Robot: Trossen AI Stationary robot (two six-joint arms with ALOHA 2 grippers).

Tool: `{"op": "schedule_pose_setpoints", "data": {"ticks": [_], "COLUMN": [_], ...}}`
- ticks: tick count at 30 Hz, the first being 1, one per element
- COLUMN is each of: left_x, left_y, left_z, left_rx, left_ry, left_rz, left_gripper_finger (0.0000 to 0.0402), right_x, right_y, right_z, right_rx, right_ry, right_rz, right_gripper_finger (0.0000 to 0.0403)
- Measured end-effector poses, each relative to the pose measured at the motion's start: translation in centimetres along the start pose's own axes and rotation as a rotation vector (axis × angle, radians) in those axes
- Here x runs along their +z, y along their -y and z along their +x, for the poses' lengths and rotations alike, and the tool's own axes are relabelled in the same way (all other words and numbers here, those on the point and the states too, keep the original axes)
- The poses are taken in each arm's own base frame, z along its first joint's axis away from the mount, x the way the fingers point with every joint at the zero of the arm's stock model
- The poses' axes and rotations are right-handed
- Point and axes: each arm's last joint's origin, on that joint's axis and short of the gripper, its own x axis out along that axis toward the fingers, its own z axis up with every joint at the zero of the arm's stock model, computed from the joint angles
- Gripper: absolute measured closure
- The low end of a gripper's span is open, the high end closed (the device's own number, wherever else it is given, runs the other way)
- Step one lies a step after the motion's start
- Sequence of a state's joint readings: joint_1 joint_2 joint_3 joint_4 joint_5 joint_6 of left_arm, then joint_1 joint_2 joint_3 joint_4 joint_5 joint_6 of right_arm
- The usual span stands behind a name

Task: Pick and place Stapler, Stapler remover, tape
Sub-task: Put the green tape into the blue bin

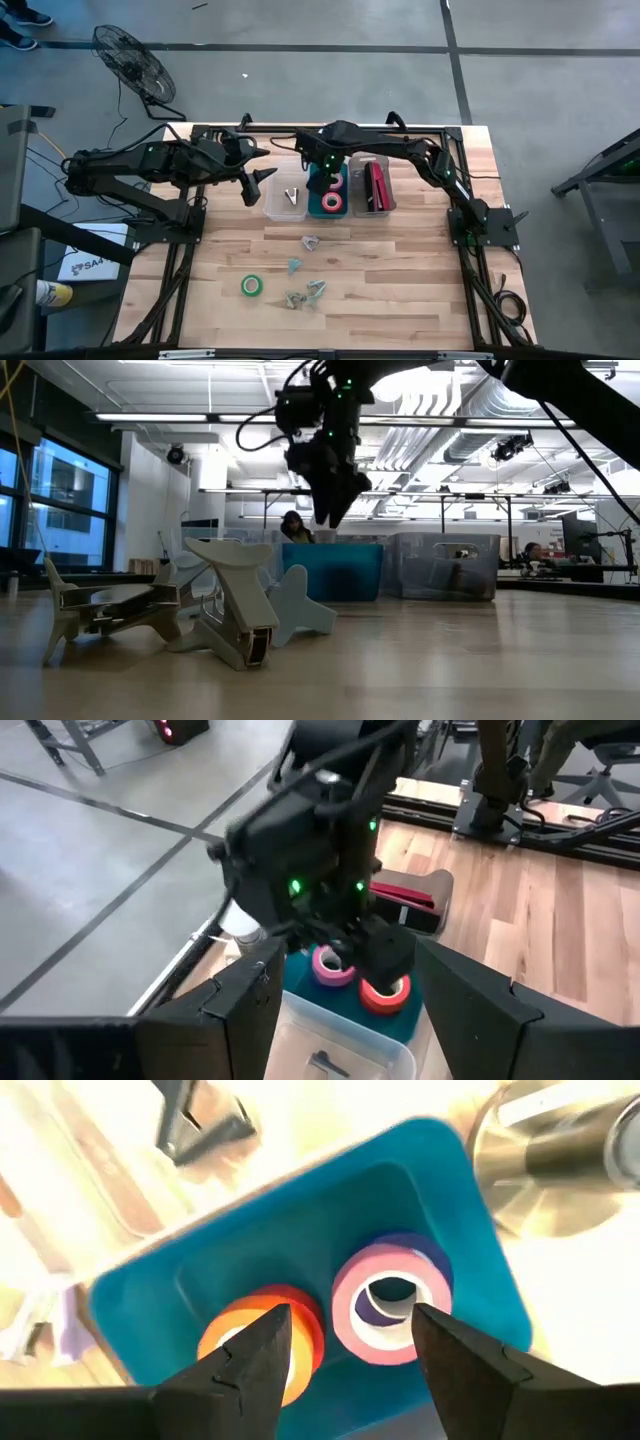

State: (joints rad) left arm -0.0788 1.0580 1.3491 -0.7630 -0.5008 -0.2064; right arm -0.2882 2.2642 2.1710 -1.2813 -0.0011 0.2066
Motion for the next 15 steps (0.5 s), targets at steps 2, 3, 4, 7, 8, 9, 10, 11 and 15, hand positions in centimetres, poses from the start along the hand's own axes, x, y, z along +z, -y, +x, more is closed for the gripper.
{"op": "schedule_pose_setpoints", "data": {"ticks": [2,3,4,7,8,9,10,11,15], "left_x": [0.0,-0.1,-0.1,-0.2,-0.3,-0.3,-0.3,-0.3,-0.7], "left_y": [0.0,0.0,0.0,-0.1,-0.1,-0.2,-0.2,-0.3,-0.6], "left_z": [0.0,0.0,-0.1,-0.1,-0.2,-0.3,-0.4,-0.5,-1.0], "left_rx": [-0.017,-0.019,-0.02,-0.019,-0.018,-0.017,-0.018,-0.018,-0.011], "left_ry": [-0.007,-0.01,-0.011,-0.021,-0.024,-0.027,-0.026,-0.026,-0.049], "left_rz": [-0.006,-0.006,-0.005,-0.002,-0.002,0.0,-0.001,-0.002,-0.019], "left_gripper_finger": [0.0179,0.0179,0.0179,0.0179,0.0179,0.0179,0.0179,0.0179,0.0179], "right_x": [0.1,0.2,0.2,0.2,0.2,0.1,0.0,-0.1,-0.4], "right_y": [0.0,0.0,0.0,0.0,-0.1,-0.1,-0.1,0.0,0.0], "right_z": [-0.8,-1.1,-1.5,-2.5,-2.8,-3.1,-3.3,-3.5,-4.0], "right_rx": [0.002,0.003,0.003,0.004,0.004,0.002,0.001,-0.001,-0.007], "right_ry": [0.012,0.014,0.019,0.027,0.022,0.016,0.011,0.003,-0.029], "right_rz": [-0.005,-0.005,-0.005,-0.005,-0.005,-0.006,-0.006,-0.006,-0.007], "right_gripper_finger": [0.0203,0.0203,0.0203,0.0203,0.0204,0.0203,0.0203,0.0203,0.0204]}}
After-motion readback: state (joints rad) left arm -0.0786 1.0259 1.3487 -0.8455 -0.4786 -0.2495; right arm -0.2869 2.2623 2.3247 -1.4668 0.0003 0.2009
